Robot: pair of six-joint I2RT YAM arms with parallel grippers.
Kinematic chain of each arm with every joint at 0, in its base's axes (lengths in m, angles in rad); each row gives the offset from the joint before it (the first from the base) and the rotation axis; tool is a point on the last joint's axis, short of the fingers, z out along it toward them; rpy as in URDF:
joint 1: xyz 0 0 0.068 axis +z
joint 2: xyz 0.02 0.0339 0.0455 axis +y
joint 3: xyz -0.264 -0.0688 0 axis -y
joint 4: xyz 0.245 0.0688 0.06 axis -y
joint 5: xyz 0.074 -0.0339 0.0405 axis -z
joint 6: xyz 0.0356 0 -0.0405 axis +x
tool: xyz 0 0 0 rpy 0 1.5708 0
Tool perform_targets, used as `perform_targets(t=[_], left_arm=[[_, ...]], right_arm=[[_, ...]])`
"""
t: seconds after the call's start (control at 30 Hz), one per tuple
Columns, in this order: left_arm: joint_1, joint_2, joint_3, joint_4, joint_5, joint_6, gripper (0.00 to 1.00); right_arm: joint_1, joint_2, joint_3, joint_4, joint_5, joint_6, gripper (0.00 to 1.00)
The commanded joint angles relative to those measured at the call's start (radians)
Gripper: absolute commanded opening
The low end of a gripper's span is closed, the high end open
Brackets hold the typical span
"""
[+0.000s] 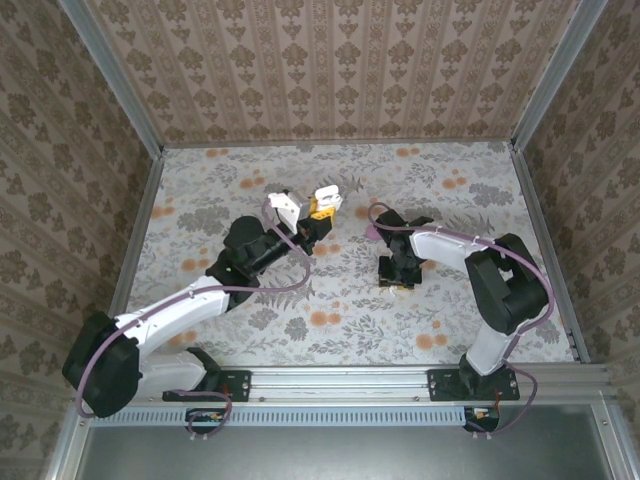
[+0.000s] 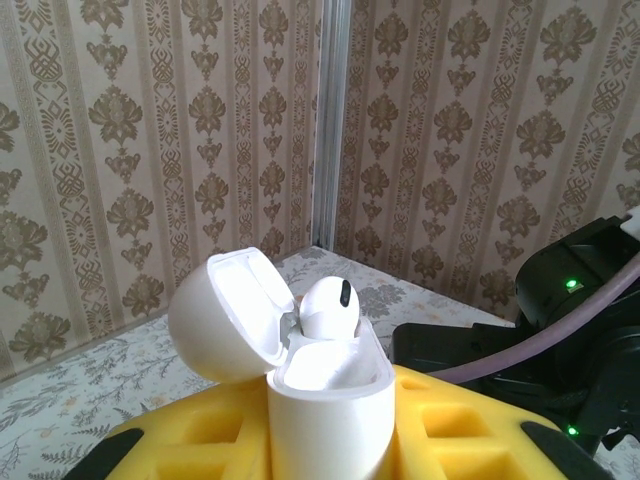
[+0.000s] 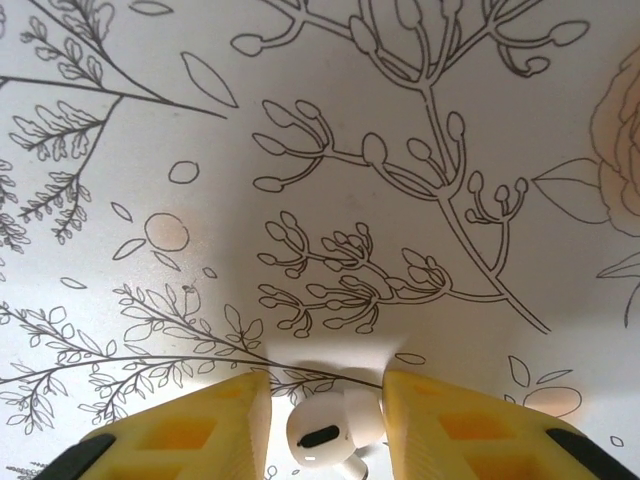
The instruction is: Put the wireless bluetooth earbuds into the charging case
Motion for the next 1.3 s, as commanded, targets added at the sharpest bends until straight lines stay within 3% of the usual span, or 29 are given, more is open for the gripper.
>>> perform_targets(t=[0.0, 0.73, 0.93, 1.27], left_arm=[[-0.007, -0.030, -0.004, 0.028, -0.008, -0.001, 0.28], [-0.006, -0.044, 0.010, 0.001, -0.010, 0.006, 0.28], [-0.007, -0.027, 0.012, -0.007, -0.005, 0.007, 0.27], [-0.007, 0.033, 0.010, 0.020, 0.016, -0.014, 0.27]], right_arm=[[0.014, 0.033, 0.026, -0.034, 0.003, -0.037, 0.40], [0.012, 0.024, 0.036, -0.044, 0.009, -0.049, 0.30], [0.010, -0.065, 0.027, -0.041, 0.026, -0.023, 0.30], [0.001, -0.338, 0.044, -0.005, 0.096, 0.008, 0.31]])
